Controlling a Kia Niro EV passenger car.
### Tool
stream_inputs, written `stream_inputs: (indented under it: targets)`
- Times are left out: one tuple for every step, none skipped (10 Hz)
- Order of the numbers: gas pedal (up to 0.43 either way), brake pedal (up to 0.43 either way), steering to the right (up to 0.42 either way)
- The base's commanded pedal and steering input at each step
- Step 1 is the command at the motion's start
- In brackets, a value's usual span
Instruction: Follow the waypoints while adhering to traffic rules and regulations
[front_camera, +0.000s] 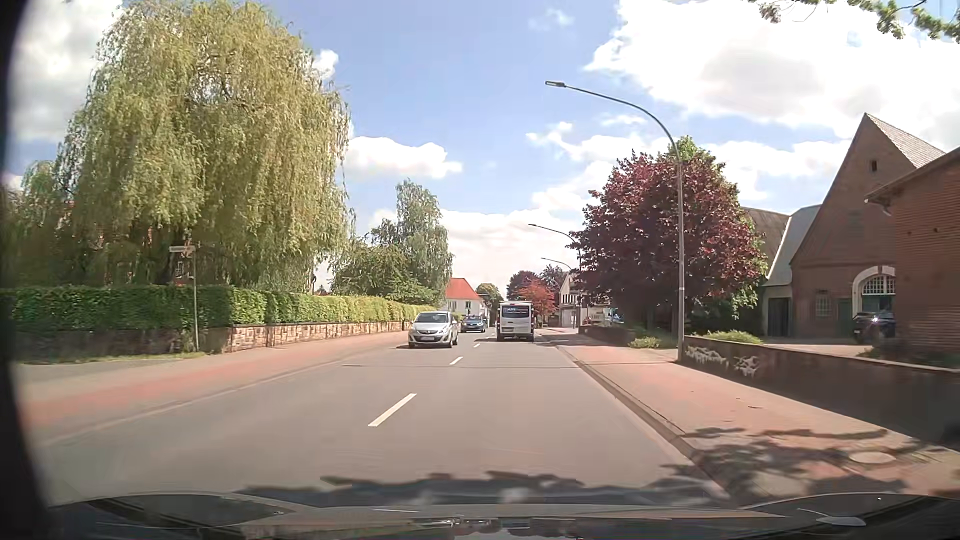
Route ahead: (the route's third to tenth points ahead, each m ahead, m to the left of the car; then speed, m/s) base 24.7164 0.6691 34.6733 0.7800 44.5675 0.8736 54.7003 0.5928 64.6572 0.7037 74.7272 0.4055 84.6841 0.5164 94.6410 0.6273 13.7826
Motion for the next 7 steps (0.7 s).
stream_inputs:
  targets:
    - [0.087, 0.000, -0.003]
    - [0.098, 0.000, -0.003]
    - [0.118, 0.000, -0.003]
    - [0.150, 0.000, -0.003]
    - [0.157, 0.000, -0.003]
    - [0.169, 0.000, -0.002]
    - [0.169, 0.000, 0.000]
